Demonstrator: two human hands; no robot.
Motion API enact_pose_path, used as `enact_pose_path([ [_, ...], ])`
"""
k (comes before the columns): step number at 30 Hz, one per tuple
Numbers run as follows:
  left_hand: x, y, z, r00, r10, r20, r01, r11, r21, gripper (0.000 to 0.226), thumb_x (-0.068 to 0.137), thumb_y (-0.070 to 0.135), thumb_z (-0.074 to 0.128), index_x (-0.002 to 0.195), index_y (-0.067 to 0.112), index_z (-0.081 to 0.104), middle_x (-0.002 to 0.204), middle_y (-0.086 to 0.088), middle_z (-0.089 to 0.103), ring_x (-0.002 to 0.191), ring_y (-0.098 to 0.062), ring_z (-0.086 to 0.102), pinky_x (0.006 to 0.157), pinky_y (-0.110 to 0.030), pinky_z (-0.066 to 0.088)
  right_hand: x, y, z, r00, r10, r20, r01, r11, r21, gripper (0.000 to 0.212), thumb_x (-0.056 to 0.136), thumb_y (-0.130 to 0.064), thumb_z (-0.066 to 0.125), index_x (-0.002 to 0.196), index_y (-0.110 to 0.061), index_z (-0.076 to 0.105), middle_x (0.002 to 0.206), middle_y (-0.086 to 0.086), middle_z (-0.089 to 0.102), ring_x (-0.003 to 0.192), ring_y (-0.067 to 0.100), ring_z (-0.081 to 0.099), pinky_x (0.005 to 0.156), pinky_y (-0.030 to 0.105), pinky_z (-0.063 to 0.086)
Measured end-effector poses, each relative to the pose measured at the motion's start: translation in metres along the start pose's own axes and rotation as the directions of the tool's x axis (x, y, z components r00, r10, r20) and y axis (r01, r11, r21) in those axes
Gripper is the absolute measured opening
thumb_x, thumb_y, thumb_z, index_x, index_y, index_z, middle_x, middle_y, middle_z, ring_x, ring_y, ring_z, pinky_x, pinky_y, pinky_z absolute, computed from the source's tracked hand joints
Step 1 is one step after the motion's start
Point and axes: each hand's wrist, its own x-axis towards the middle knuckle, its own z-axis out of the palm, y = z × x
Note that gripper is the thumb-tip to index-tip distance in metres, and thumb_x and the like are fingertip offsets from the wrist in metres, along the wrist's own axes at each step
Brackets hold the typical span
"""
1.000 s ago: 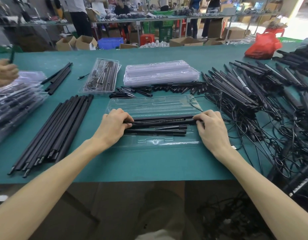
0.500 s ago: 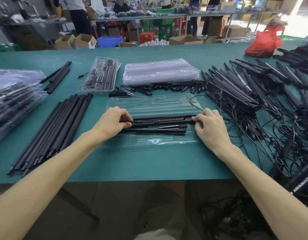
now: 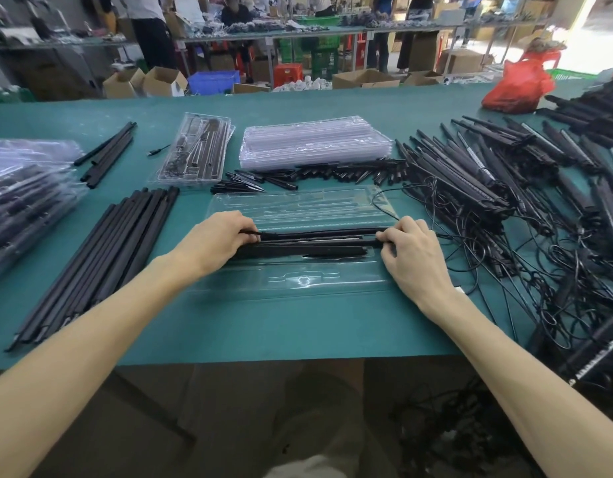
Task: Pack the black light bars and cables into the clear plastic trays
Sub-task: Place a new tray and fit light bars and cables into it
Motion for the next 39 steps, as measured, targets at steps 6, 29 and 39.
enact_pose_path([
  [6, -0.009, -0.014, 0.001, 0.998, -0.054, -0.025, 0.049, 0.986, -0.157, 0.032, 0.093, 0.047, 0.063, 0.091, 0.017, 0.072, 0.086, 0.001, 0.066, 0.085, -0.024, 0.059, 0.082, -0.046, 0.05, 0.0, 0.001, 0.001, 1.0, 0.012, -0.007, -0.012, 1.0, 0.002, 0.022, 0.098, -0.014, 0.058, 0.112, -0.005, 0.072, 0.104, 0.01, 0.06, 0.103, 0.031, 0.051, 0.095, 0.042, 0.041],
  [29, -0.02, -0.012, 0.001, 0.996, 0.032, -0.082, -0.045, 0.985, -0.168, 0.051, 0.094, 0.058, 0.043, 0.103, 0.014, 0.067, 0.093, 0.0, 0.064, 0.089, -0.022, 0.059, 0.084, -0.039, 0.048, -0.004, -0.005, -0.004, 0.986, -0.014, -0.164, 0.033, 0.993, 0.114, 0.01, 0.102, -0.011, 0.055, 0.105, -0.002, 0.057, 0.1, 0.012, 0.059, 0.095, 0.027, 0.047, 0.081, 0.041, 0.045],
  [39, -0.009, -0.019, -0.007, 0.994, -0.039, 0.105, 0.078, 0.916, -0.394, 0.024, 0.078, 0.035, 0.083, 0.093, 0.019, 0.074, 0.087, -0.004, 0.073, 0.077, -0.014, 0.061, 0.077, -0.029, 0.047, -0.006, -0.006, -0.008, 0.984, -0.071, -0.162, 0.081, 0.995, 0.058, 0.014, 0.099, -0.007, 0.06, 0.108, 0.002, 0.067, 0.104, 0.015, 0.06, 0.099, 0.031, 0.052, 0.081, 0.045, 0.05],
])
